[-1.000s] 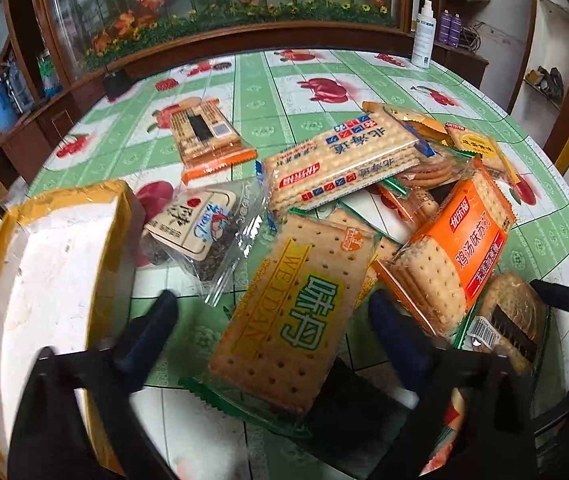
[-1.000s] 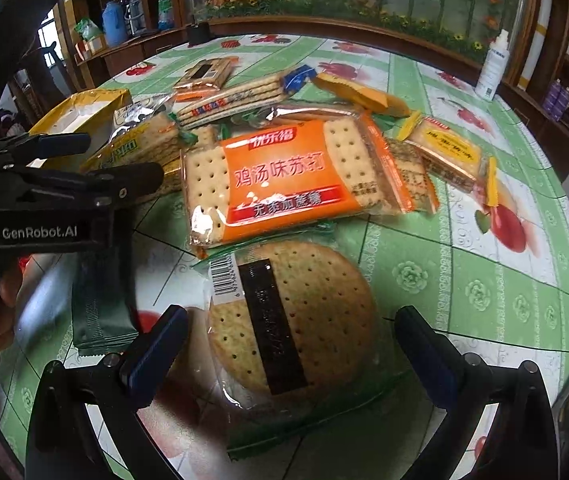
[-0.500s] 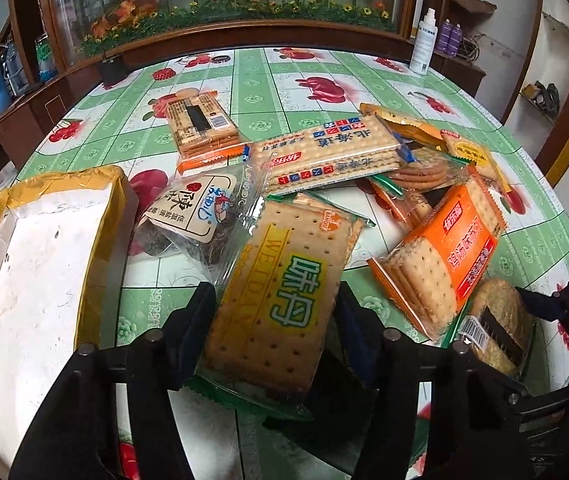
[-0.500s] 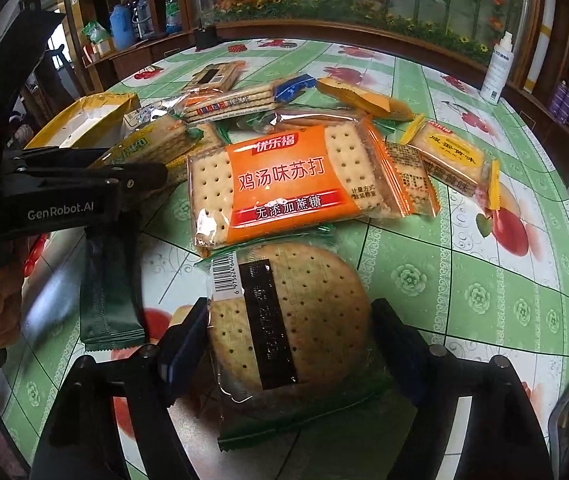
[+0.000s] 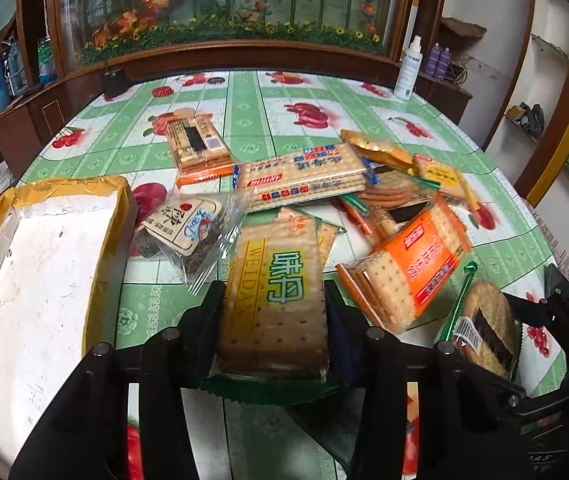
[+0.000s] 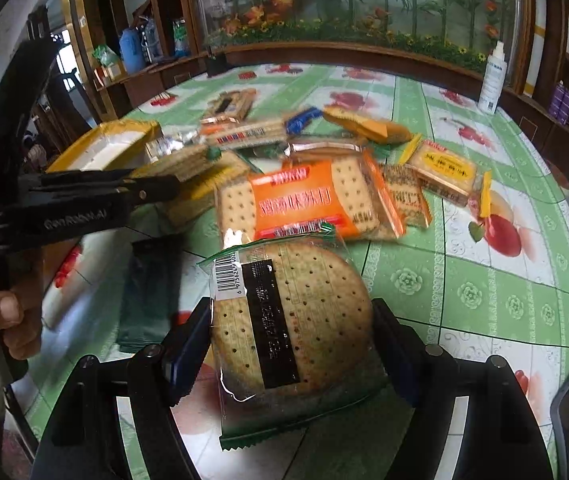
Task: Organize snacks
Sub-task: 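Carry both packs over the yellow-rimmed tray and open both tools to drop them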
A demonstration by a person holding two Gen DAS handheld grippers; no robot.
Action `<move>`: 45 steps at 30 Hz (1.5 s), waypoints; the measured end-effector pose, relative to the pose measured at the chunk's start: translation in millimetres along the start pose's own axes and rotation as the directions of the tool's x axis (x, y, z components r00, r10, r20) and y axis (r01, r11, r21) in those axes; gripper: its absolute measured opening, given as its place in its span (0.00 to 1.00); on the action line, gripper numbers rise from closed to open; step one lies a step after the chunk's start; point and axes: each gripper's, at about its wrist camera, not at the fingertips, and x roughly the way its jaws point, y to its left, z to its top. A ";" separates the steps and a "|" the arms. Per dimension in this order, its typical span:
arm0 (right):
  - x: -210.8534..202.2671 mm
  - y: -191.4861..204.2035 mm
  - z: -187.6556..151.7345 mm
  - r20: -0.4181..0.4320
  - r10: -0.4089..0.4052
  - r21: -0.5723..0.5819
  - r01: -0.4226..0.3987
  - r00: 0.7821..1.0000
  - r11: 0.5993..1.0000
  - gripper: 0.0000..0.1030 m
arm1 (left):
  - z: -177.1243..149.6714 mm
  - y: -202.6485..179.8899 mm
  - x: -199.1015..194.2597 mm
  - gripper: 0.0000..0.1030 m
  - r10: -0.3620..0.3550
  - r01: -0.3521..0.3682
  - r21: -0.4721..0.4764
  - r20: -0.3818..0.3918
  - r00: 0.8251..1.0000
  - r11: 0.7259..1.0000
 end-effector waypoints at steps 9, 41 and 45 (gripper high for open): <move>-28.0 9.5 6.5 0.065 0.014 -0.002 -0.014 0.998 1.000 0.75 | -8.9 7.8 -23.9 0.44 -0.018 0.020 -0.036 0.061 0.998 0.999; 24.2 213.3 82.5 0.028 0.359 -0.287 -0.336 0.933 0.897 0.75 | -68.8 162.1 -92.7 0.44 0.370 -0.334 -0.303 0.068 0.926 0.892; 42.2 232.1 94.6 0.005 0.350 -0.320 -0.330 0.937 0.888 0.75 | -73.4 174.6 -88.7 0.44 0.390 -0.356 -0.324 0.043 0.920 0.876</move>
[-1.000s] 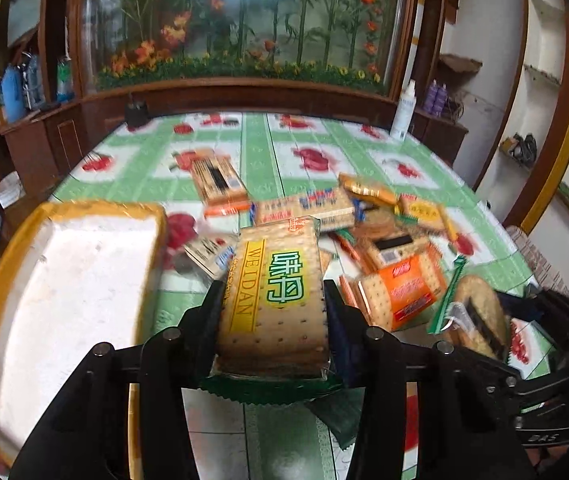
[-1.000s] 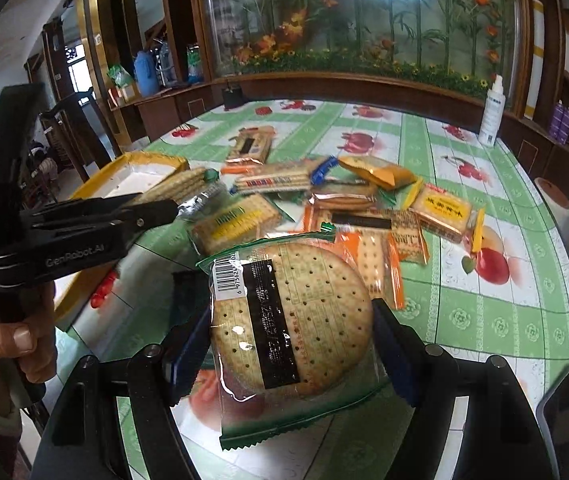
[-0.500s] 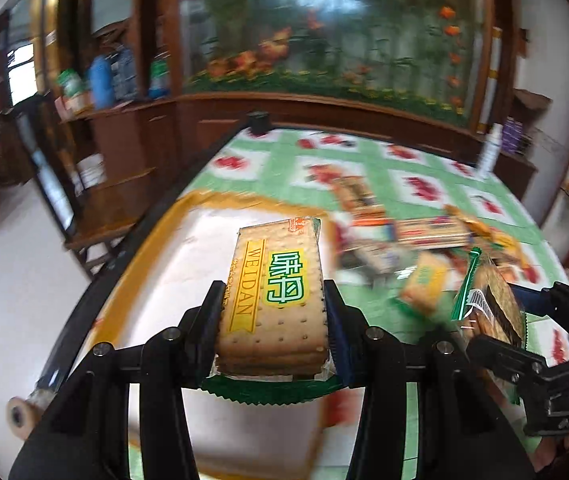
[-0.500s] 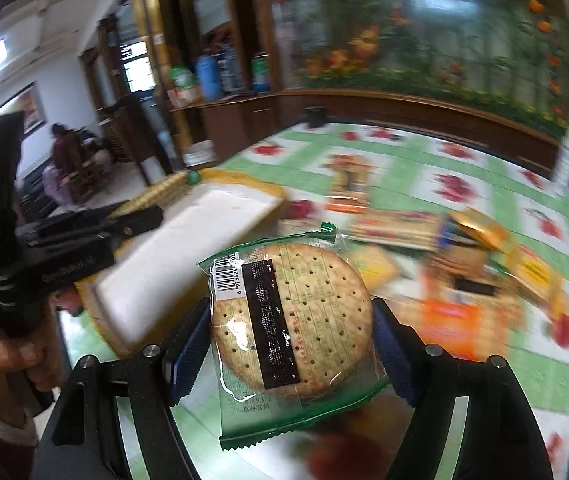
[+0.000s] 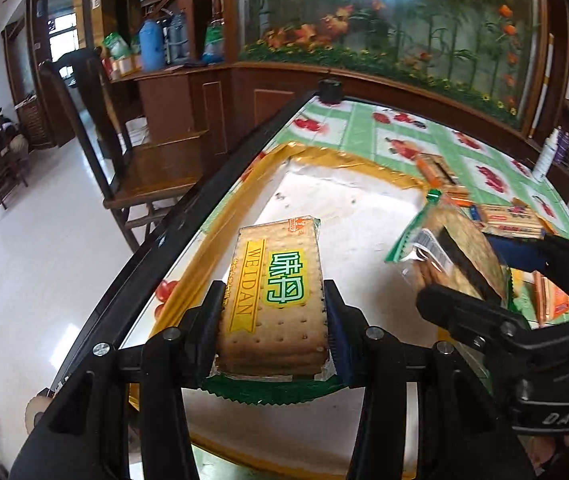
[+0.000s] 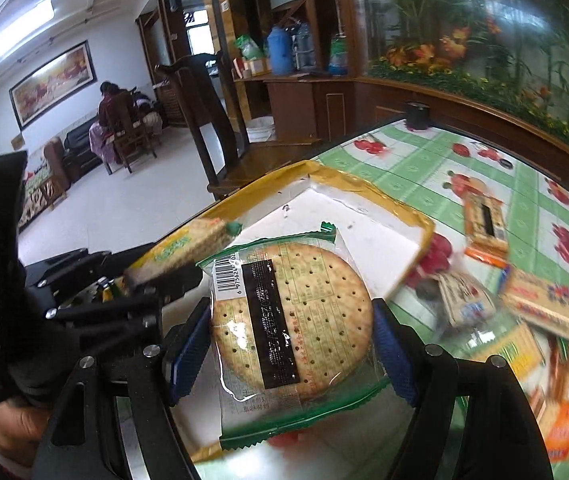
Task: Organize snacks
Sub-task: 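Carry both packs over the yellow-rimmed tray and open both tools to drop them, then move the right tool to the dark green pack while the left tool approaches the clear bag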
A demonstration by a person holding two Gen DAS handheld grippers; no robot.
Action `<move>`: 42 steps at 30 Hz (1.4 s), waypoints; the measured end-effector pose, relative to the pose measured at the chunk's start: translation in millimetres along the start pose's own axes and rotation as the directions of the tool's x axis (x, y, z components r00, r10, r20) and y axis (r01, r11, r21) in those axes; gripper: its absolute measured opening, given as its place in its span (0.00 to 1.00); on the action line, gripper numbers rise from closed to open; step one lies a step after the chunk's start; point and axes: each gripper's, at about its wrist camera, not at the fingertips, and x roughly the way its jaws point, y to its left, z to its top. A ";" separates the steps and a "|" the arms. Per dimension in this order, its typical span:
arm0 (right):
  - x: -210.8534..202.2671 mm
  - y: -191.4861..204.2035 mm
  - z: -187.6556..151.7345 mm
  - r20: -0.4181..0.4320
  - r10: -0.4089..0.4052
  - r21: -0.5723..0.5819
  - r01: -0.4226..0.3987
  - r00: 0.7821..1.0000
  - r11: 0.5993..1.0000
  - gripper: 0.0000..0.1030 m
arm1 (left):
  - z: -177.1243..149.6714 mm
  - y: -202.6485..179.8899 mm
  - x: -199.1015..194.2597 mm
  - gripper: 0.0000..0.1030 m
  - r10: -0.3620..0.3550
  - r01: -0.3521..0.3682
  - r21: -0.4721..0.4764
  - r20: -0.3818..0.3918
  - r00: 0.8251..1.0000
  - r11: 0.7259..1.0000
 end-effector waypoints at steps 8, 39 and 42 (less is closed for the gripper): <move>29.5 8.8 5.7 -0.048 -0.002 -0.039 0.001 0.999 0.999 0.75 | -7.8 12.3 14.5 0.44 0.035 -0.036 -0.025 -0.045 0.998 0.999; -54.7 -60.8 -54.7 0.004 -0.118 0.137 0.116 0.993 0.984 0.98 | -7.7 -18.3 -12.5 0.76 0.042 -0.042 0.021 0.003 0.999 0.999; -71.3 -74.6 -77.2 -0.005 -0.155 0.169 0.153 0.988 0.974 0.98 | -7.5 -36.3 -22.1 0.76 0.005 -0.005 0.056 0.017 1.000 0.998</move>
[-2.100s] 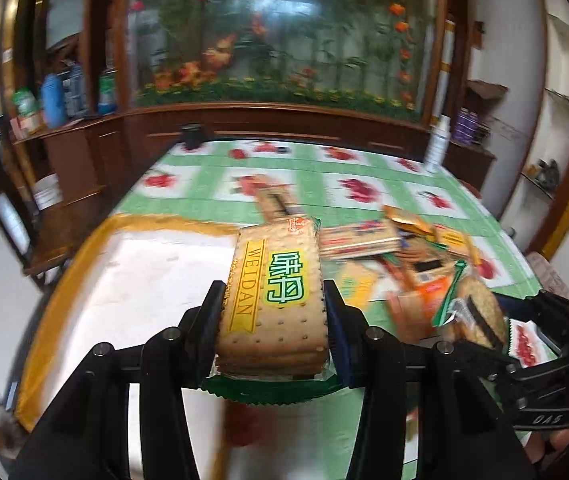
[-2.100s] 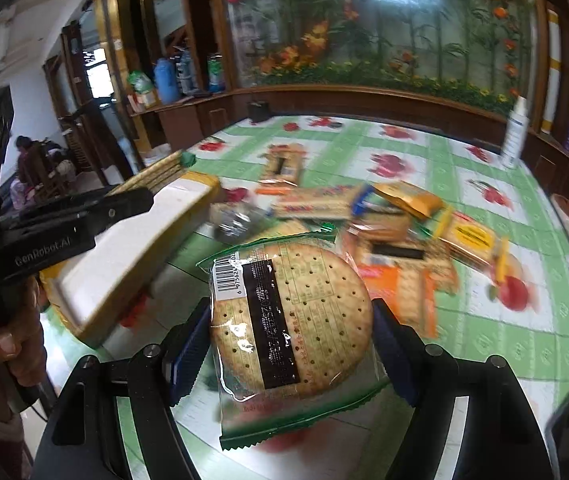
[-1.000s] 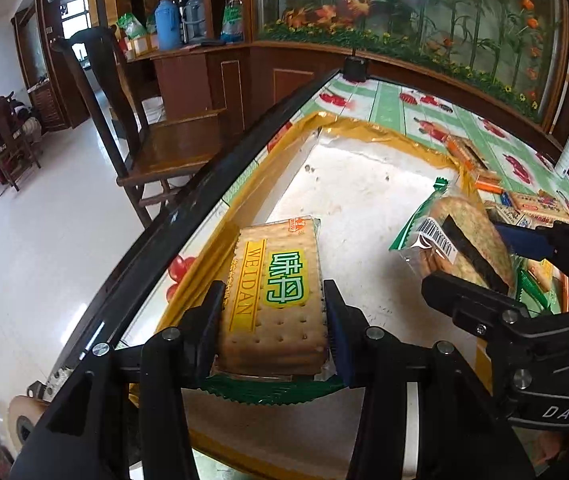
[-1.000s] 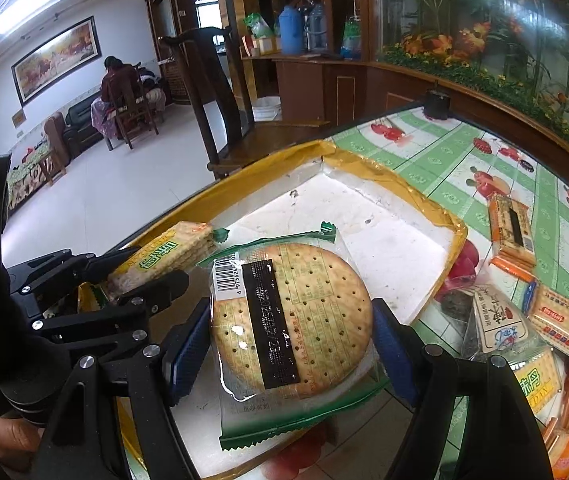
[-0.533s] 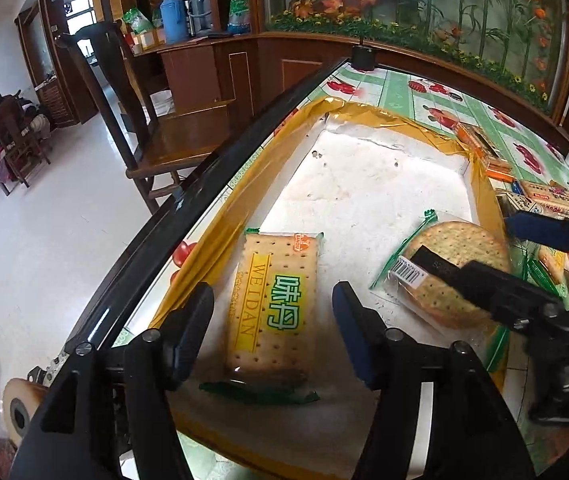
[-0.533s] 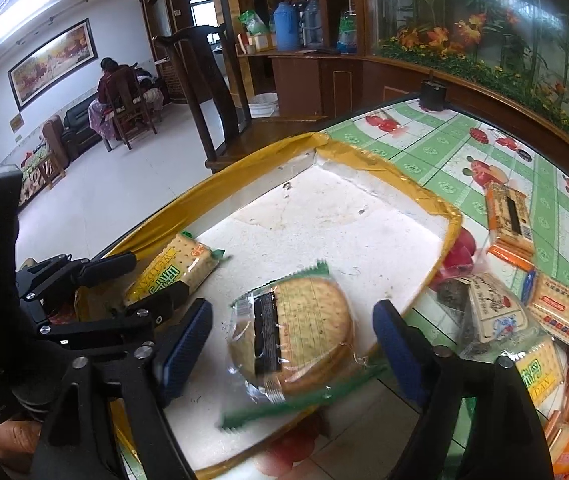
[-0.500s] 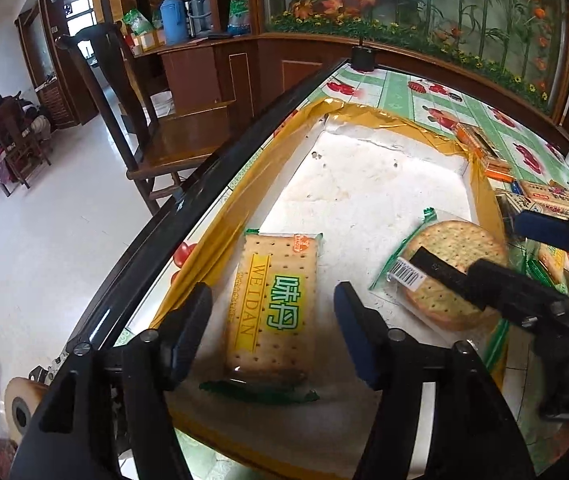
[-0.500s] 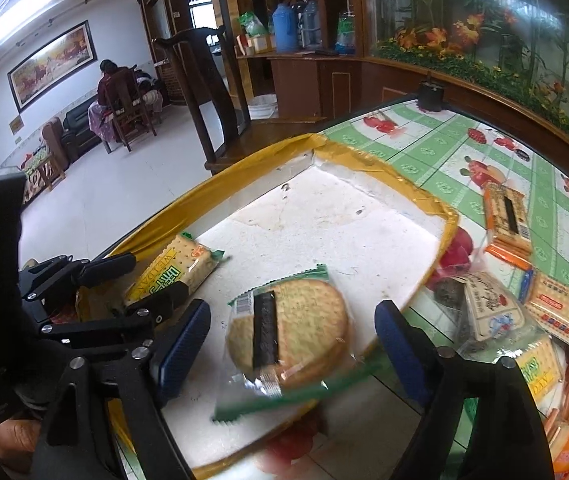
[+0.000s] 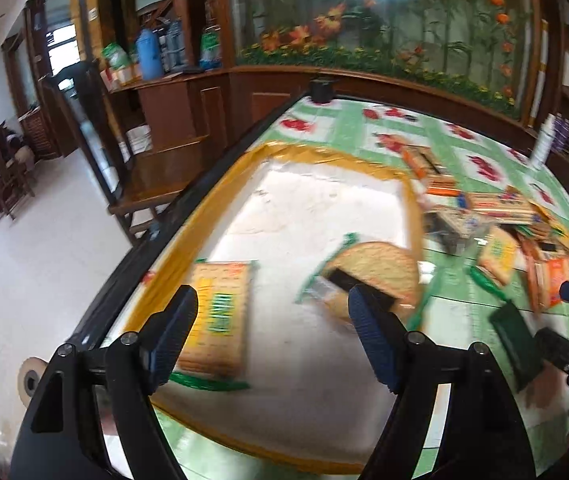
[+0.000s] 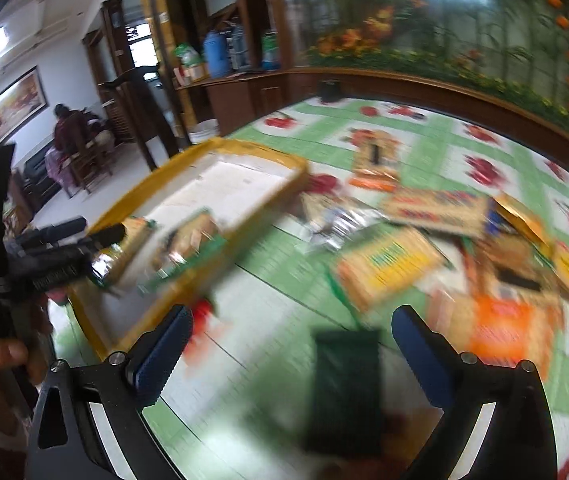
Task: Organize snacks
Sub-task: 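Move the right tool to the dark green pack while the left tool approaches the clear bag, then close the right tool on the dark green pack while the left tool grips the clear bag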
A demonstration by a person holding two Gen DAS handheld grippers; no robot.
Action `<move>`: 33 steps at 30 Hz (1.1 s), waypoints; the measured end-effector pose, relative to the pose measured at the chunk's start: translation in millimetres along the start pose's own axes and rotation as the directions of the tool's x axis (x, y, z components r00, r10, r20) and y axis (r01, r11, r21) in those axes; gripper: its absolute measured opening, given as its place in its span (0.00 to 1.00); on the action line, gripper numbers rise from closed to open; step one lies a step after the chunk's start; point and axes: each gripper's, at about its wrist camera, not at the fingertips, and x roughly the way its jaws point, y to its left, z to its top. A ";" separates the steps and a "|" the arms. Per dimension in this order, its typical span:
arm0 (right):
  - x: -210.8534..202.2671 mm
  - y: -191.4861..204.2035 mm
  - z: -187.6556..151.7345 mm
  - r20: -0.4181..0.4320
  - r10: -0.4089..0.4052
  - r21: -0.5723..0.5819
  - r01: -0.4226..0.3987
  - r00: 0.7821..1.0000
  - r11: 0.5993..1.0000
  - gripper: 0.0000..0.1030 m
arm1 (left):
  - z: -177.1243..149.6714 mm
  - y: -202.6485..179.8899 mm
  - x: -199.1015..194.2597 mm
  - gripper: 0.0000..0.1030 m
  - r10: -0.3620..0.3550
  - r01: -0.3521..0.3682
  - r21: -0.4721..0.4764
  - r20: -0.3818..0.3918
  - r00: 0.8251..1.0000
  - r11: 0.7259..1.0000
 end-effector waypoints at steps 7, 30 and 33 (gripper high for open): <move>-24.9 -46.0 -45.7 -0.035 -0.077 0.088 0.080 0.996 0.993 0.98 | -2.1 -49.8 -9.6 0.79 -0.093 0.094 0.073 -0.011 0.996 0.993; 32.3 -9.9 -37.8 -0.146 -0.029 0.012 0.031 0.989 0.999 0.88 | 26.2 -97.5 16.6 0.79 -0.199 0.207 0.073 -0.108 0.974 0.976; 33.9 -12.8 -37.0 -0.146 -0.034 0.008 0.035 0.989 0.999 0.87 | 39.8 -108.4 28.5 0.79 -0.231 0.236 0.024 -0.134 0.964 0.971</move>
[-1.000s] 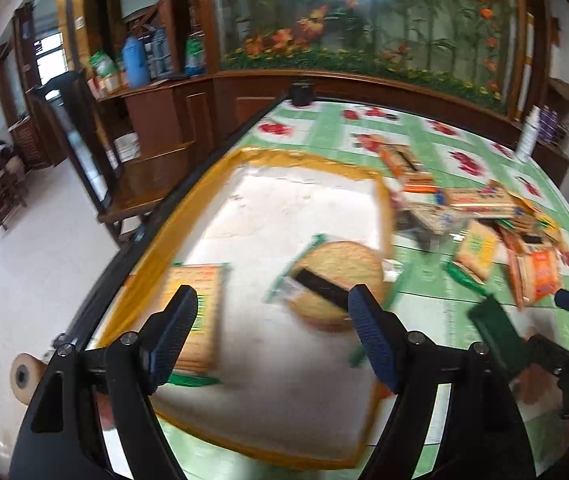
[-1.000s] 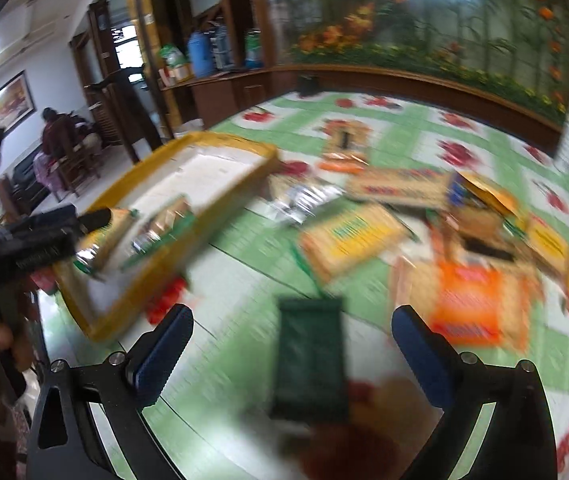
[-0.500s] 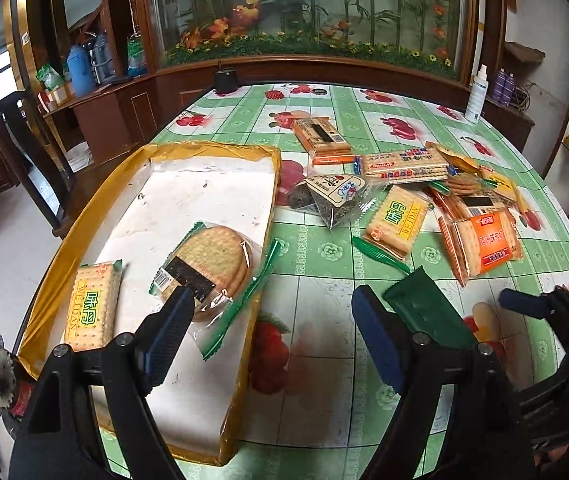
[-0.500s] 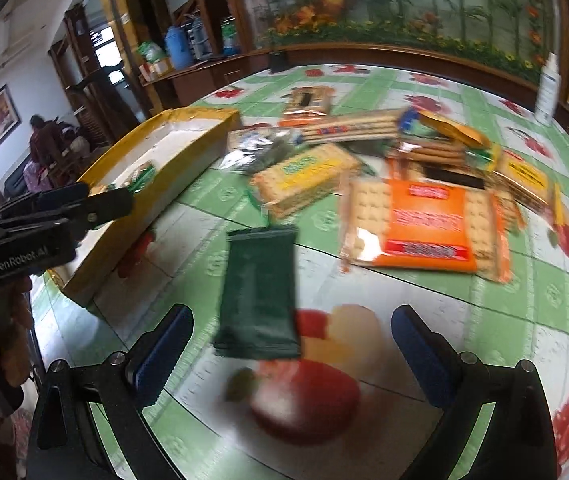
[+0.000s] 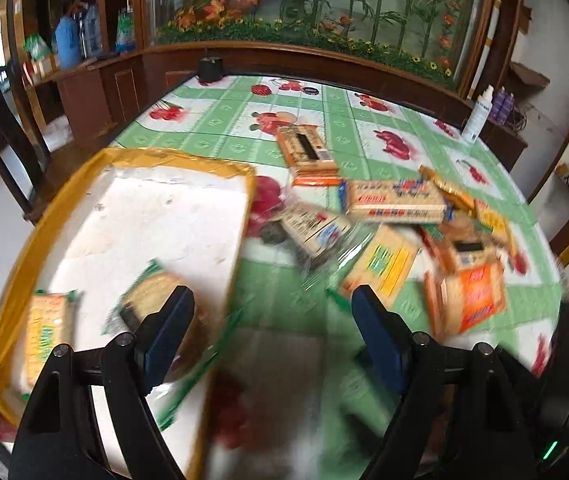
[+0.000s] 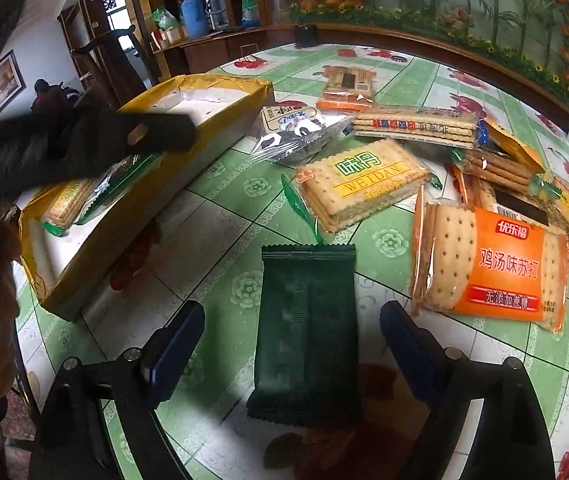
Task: Organize snacks
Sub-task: 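Close the right tool on the dark green pack while the left tool grips the clear bag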
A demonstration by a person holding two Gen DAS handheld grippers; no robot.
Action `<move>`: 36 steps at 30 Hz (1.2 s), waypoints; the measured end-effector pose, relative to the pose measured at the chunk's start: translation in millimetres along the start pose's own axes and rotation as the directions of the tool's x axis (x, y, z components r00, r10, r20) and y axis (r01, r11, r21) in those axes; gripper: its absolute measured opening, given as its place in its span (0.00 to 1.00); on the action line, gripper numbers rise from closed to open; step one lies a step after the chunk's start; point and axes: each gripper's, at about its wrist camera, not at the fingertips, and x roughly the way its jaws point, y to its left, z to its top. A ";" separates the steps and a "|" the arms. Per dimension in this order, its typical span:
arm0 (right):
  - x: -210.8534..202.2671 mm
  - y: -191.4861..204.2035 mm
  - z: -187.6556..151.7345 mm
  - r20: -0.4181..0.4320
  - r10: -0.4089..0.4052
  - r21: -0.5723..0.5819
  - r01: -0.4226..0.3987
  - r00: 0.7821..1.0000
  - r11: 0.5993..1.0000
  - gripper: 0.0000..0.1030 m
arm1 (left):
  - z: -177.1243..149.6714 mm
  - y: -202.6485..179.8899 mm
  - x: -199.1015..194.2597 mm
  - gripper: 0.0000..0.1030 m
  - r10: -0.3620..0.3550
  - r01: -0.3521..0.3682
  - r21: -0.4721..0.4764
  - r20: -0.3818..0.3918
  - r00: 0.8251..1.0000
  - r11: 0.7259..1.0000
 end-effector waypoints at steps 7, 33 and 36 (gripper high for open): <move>0.0 -7.3 4.1 0.005 -0.054 -0.012 0.054 0.999 0.998 0.61 | 26.2 -17.9 30.4 0.79 0.002 -0.005 -0.092 -0.036 0.999 0.996; -3.3 -17.9 -0.3 0.008 -0.056 -0.046 0.057 0.998 0.997 0.52 | 37.3 -42.9 117.5 0.84 0.176 -0.185 -0.018 -0.228 0.958 0.983; -6.0 -22.8 -2.7 0.010 -0.063 -0.031 0.063 0.998 0.998 0.50 | 35.1 -42.8 113.7 0.72 0.168 -0.175 -0.013 -0.206 0.964 0.985</move>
